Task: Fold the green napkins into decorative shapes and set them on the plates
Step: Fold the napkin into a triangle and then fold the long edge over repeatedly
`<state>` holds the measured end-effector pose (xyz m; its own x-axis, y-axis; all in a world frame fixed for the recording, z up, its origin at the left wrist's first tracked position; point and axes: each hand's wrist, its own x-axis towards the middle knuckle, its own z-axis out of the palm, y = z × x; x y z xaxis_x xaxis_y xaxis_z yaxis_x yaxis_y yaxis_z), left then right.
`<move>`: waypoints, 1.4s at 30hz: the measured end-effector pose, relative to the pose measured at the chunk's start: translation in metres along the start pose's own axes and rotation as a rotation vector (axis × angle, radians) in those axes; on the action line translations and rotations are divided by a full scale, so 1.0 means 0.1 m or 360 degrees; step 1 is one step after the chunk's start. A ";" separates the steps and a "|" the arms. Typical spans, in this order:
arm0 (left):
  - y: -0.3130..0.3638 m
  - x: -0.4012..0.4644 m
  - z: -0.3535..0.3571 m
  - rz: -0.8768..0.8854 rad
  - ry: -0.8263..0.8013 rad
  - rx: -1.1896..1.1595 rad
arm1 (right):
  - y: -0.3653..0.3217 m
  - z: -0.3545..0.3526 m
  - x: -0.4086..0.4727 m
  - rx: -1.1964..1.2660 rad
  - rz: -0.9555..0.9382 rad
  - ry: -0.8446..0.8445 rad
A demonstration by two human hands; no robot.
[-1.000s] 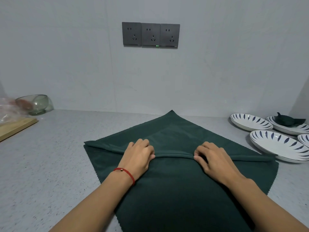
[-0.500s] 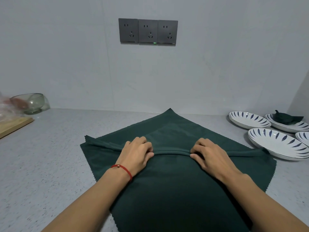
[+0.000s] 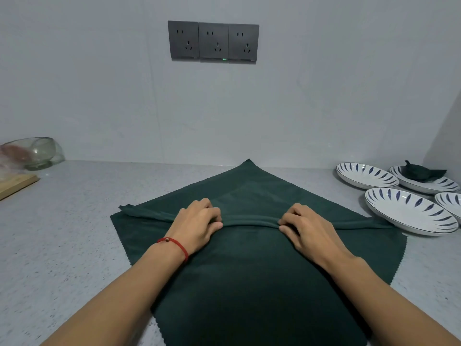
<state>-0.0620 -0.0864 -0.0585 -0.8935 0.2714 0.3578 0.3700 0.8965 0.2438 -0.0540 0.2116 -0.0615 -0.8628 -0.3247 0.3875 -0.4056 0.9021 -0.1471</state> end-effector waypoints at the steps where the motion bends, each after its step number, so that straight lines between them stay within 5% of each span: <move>1: -0.01 -0.01 0.00 0.0017 0.0008 -0.0014 | 0.01 0.01 0.01 0.0015 -0.0004 0.0013; 9: 0.09 0.19 0.01 -0.0261 0.0021 0.0051 | 0.04 0.00 0.18 0.0170 0.0206 0.0017; 16: -0.10 0.06 -0.01 -0.0176 0.0013 -0.0236 | 0.18 0.02 0.07 0.0219 0.0090 -0.0001; 21: -0.04 0.17 -0.06 -0.0230 -0.0006 -0.0062 | 0.15 -0.02 0.22 0.0269 0.0171 -0.0006; 27: 0.01 0.31 -0.03 -0.0390 -0.0068 0.0024 | 0.12 0.01 0.20 0.0084 0.0126 0.0056; 34: -0.09 0.15 0.02 -0.0149 0.0071 0.0004 | 0.16 0.00 0.18 0.0081 0.0082 -0.0014; 42: 0.01 0.40 0.05 -0.0391 0.0029 0.0097 | 0.09 -0.01 0.33 -0.0066 0.0247 -0.0008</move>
<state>-0.0986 -0.0724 -0.0488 -0.9497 0.0366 0.3109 0.1255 0.9543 0.2711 -0.0861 0.2096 -0.0486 -0.9156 -0.1817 0.3588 -0.2544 0.9526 -0.1669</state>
